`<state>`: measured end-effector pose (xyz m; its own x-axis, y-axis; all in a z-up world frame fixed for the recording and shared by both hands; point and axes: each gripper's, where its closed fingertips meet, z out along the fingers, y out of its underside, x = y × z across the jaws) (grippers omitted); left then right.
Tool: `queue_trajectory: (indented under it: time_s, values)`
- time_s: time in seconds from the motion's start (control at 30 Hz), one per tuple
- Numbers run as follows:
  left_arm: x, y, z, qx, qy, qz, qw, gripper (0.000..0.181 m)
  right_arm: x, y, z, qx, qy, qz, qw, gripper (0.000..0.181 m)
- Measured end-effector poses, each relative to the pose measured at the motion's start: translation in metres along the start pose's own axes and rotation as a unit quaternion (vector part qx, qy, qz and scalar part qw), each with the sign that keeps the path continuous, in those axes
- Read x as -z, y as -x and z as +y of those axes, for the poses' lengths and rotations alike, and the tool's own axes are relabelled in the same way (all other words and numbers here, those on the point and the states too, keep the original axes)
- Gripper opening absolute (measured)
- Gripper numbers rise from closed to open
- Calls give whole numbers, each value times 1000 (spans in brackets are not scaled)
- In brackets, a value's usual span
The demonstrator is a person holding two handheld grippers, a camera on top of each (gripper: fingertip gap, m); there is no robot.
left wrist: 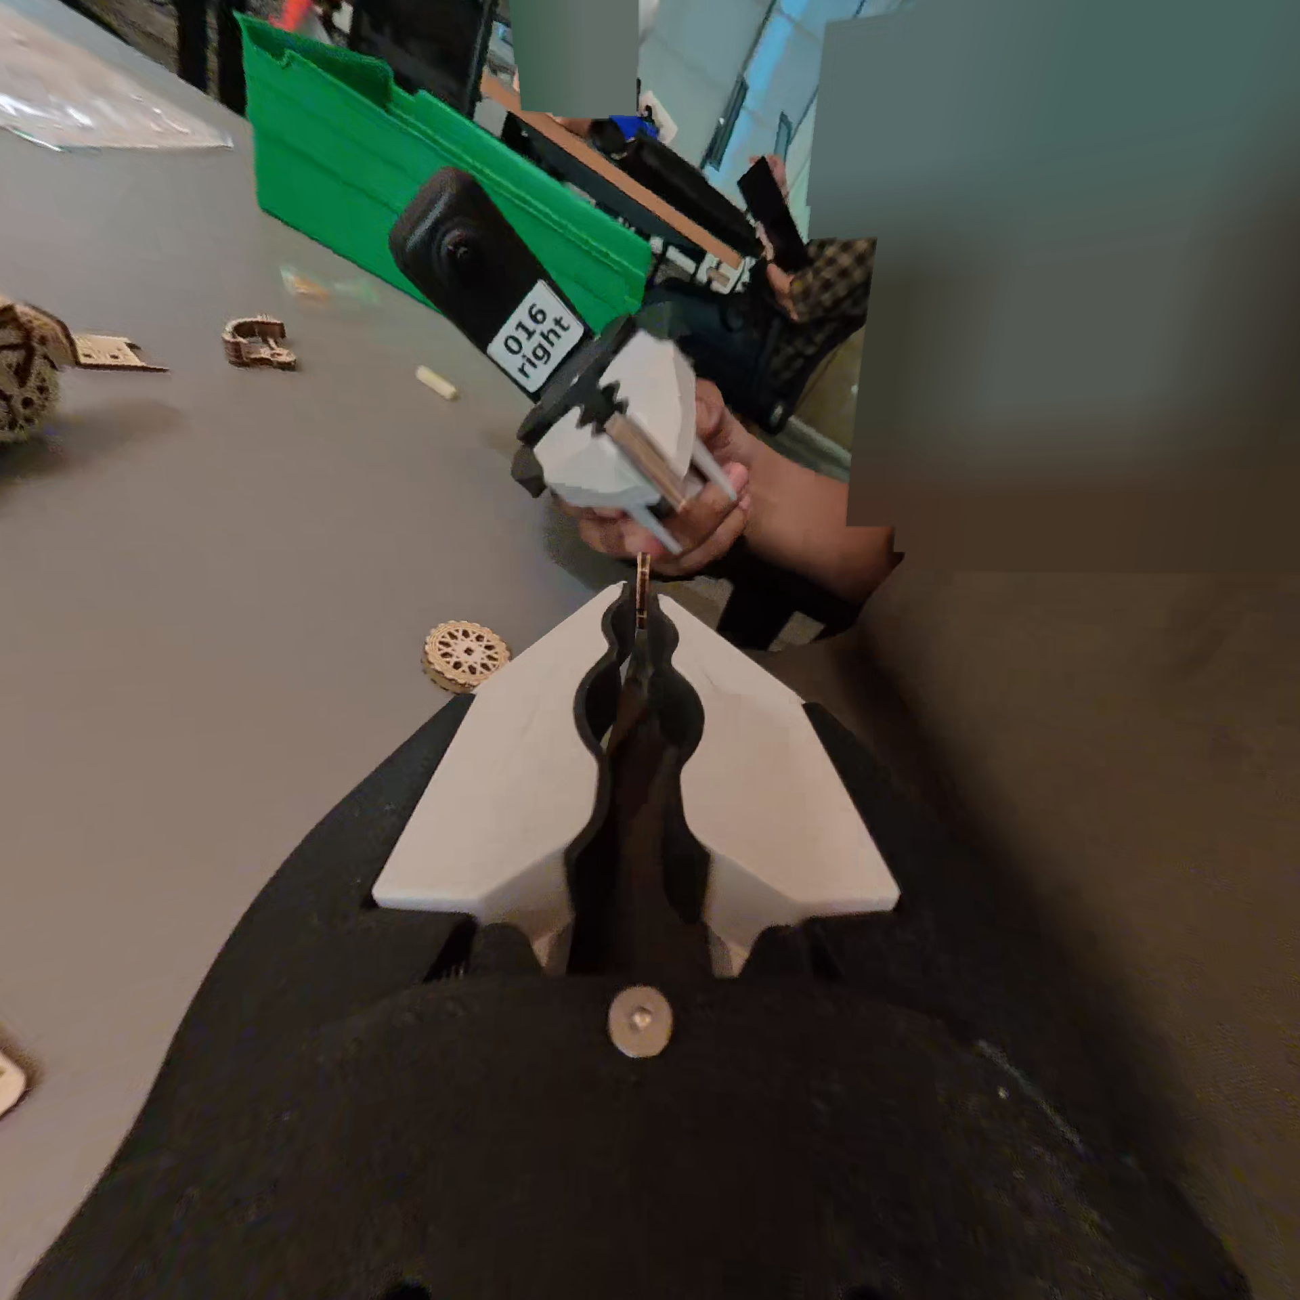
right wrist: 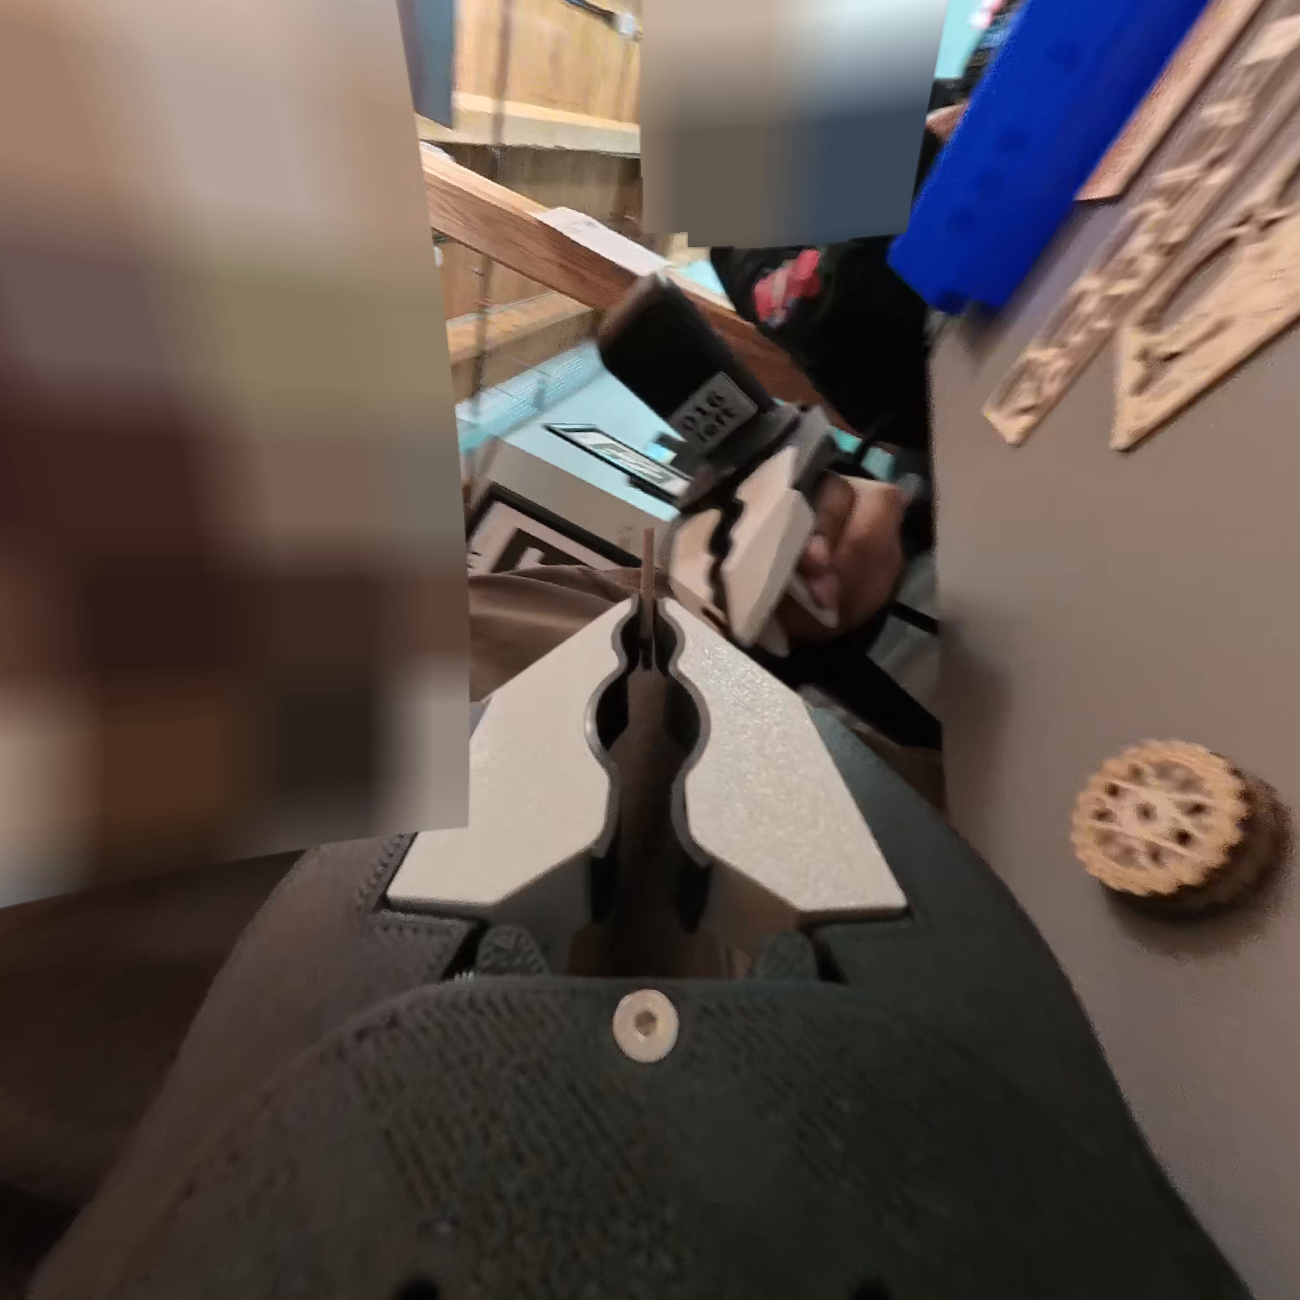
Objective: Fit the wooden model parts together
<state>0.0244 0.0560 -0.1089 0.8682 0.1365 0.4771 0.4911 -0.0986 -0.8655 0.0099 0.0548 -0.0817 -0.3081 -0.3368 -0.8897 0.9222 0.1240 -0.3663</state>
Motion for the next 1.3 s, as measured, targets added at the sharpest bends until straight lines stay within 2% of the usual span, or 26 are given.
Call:
queue_trajectory:
  time_s: [0.03,0.17,0.23,0.27,0.33,0.43,0.47,0.63,0.8,1.03,1.13,1.3]
  values:
    - [0,0,-3,11,-9,4,1000,2,2,-7,1,8,5,21,1000,1]
    - [2,8,-4,11,-12,-16,1000,1,10,-3,-9,5,-20,10,1000,1]
    - [4,16,-3,4,-10,-38,999,2,20,-3,-19,23,-40,30,998,1]
    - [5,21,-3,1,-13,-52,999,2,28,-6,-26,35,-55,55,996,0]
    - [8,29,-4,-5,-19,-73,997,1,51,-25,-43,66,-87,153,982,0]
    - [11,41,-2,-7,-13,-101,995,1,98,-69,-56,105,-98,352,925,0]
    - [11,42,-1,-6,-11,-103,995,1,109,-80,-56,107,-90,399,906,1]
    - [8,42,3,1,-3,-95,995,1,115,-104,-47,83,-57,458,883,4]
    - [7,45,6,-9,6,-105,994,1,114,-105,-50,108,-50,465,877,38]
    - [6,47,8,-18,11,-110,994,1,136,-75,-78,232,-84,521,817,40]
    - [5,46,8,-15,11,-107,994,1,116,-52,-80,290,-80,480,824,36]
    - [-2,45,11,2,17,-91,996,1,68,-32,-60,378,-16,407,832,27]
